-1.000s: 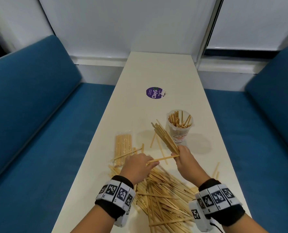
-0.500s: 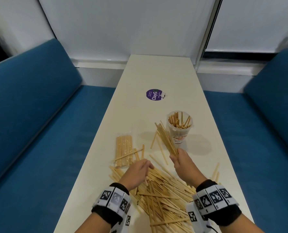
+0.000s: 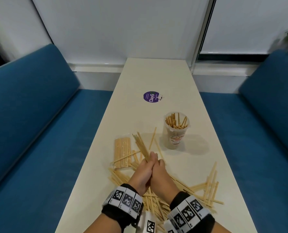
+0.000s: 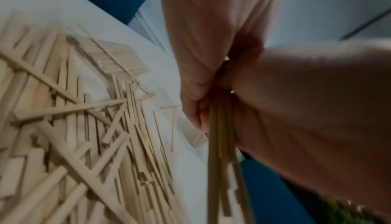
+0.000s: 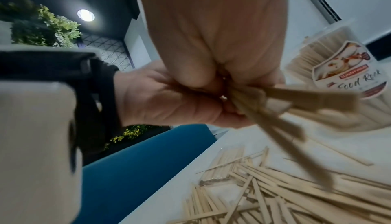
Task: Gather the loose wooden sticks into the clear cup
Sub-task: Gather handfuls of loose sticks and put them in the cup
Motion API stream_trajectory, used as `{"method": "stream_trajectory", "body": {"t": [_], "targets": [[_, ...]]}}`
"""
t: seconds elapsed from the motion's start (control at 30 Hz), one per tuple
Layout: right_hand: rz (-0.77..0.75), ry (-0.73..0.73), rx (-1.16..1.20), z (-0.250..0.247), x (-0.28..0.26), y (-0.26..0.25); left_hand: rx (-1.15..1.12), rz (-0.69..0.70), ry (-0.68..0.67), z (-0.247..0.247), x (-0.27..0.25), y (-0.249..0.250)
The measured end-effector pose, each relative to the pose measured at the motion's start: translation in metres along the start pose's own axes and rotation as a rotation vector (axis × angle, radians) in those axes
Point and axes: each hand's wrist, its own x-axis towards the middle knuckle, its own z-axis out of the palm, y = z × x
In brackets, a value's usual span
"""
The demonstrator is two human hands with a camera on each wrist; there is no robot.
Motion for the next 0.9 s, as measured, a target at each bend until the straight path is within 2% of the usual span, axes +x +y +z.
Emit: {"method": "stream_trajectory", "body": {"t": [0.13,0.2,0.3,0.4,0.47,0.57,0.63,0.8,0.9], "targets": [[-0.013,-0.105,0.006,-0.006,-0.001,-0.001,-0.002,0.044,0.105,-0.001,0.006,-0.005],[-0.071,-0.129,0.139,-0.010,-0.001,-0.004,-0.060,0.065,0.193,-0.003,0.009,-0.003],[-0.126,-0.092,0.381,-0.015,-0.001,-0.002,-0.236,0.111,0.248,-0.006,0.010,0.004],[-0.027,-0.055,0.665,-0.019,-0.002,-0.001,-0.283,0.203,0.333,-0.008,0.011,0.008],[0.107,0.010,0.688,-0.022,0.001,0.004,-0.310,0.306,0.378,-0.008,0.011,0.012],[0.360,-0.106,0.915,-0.023,0.006,0.014,-0.342,0.476,0.392,-0.004,0.004,0.022],[0.475,-0.161,1.134,-0.024,0.006,0.015,-0.262,0.572,0.390,0.000,0.000,0.025],[0.512,-0.133,1.367,-0.031,0.009,0.002,0.016,0.759,0.367,0.012,-0.003,0.017],[0.479,-0.143,1.418,-0.034,0.007,-0.007,0.107,0.802,0.363,0.013,-0.003,0.013]]}}
